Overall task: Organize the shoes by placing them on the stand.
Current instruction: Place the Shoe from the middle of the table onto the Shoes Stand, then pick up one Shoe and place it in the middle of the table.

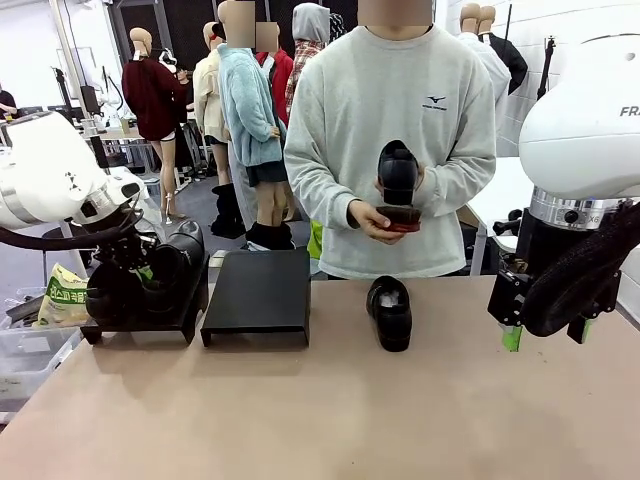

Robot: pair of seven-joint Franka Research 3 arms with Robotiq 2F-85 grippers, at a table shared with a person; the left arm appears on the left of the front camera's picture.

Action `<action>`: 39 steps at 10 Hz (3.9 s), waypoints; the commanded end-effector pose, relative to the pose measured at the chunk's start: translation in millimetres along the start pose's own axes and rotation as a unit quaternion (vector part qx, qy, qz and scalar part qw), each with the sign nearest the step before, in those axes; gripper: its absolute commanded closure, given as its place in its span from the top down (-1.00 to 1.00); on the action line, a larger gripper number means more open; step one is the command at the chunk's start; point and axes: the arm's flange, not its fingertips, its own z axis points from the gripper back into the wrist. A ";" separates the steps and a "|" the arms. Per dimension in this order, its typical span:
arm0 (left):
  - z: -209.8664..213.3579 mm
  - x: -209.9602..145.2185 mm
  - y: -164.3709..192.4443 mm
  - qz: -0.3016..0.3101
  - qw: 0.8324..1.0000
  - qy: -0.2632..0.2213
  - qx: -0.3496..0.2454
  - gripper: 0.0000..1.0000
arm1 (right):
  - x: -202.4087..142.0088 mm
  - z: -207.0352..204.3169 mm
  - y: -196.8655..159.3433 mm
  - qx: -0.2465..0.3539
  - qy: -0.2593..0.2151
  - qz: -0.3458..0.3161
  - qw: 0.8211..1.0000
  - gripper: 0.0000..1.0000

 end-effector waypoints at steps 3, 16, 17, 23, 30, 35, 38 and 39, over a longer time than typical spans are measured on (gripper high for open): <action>6.9 5.7 7.9 0.026 0.999 0.008 -0.031 -0.54 | 2.6 1.8 1.2 0.003 0.001 0.002 1.000 1.00; 46.6 4.0 -14.0 -0.022 0.999 -0.030 0.013 1.00 | 2.6 1.8 1.2 0.003 0.001 0.002 1.000 1.00; 46.6 4.0 -14.0 -0.022 0.999 -0.030 0.013 1.00 | 2.6 1.8 1.2 0.003 0.001 0.002 1.000 1.00; 46.6 4.0 -14.0 -0.022 0.999 -0.030 0.013 1.00 | 2.6 1.8 1.2 0.003 0.001 0.002 1.000 1.00; 81.3 -64.9 -78.5 -0.073 0.996 -0.017 -0.048 1.00 | 2.6 1.8 1.2 0.003 0.001 0.002 1.000 1.00; 107.3 -141.5 -139.1 -0.089 0.974 0.172 -0.114 1.00 | 2.6 1.8 1.2 0.003 0.001 0.002 1.000 1.00; 119.9 -156.0 -151.0 -0.113 0.975 0.140 -0.128 1.00 | 11.5 17.4 29.3 -0.002 -0.053 0.037 0.998 1.00; 119.9 -156.0 -151.0 -0.113 0.975 0.140 -0.128 1.00 | 25.5 22.8 40.9 -0.020 -0.081 0.047 0.995 1.00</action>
